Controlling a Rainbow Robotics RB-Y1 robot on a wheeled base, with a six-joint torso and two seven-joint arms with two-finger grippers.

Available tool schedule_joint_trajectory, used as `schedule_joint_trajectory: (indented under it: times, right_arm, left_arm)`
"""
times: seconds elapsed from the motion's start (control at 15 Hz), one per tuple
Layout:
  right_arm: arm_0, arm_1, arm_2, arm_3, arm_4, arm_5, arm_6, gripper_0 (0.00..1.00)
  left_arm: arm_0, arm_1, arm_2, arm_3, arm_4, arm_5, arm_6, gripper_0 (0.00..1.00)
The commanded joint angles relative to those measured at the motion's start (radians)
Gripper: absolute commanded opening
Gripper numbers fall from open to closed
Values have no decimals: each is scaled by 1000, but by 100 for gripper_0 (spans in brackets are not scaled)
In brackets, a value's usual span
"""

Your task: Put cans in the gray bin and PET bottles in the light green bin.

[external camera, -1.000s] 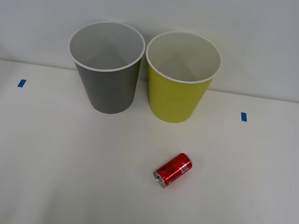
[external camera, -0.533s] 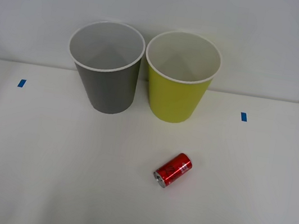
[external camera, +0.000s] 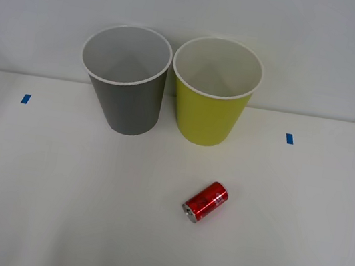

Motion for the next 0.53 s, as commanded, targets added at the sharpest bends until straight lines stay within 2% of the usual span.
schedule_joint_trajectory:
  times: [0.07, 0.53]
  right_arm:
    - [0, 0, 0, 0, 0, 0, 0, 0]
    - [0, 0, 0, 0, 0, 0, 0, 0]
  left_arm:
    - [0, 0, 0, 0, 0, 0, 0, 100]
    - [0, 0, 0, 0, 0, 0, 0, 100]
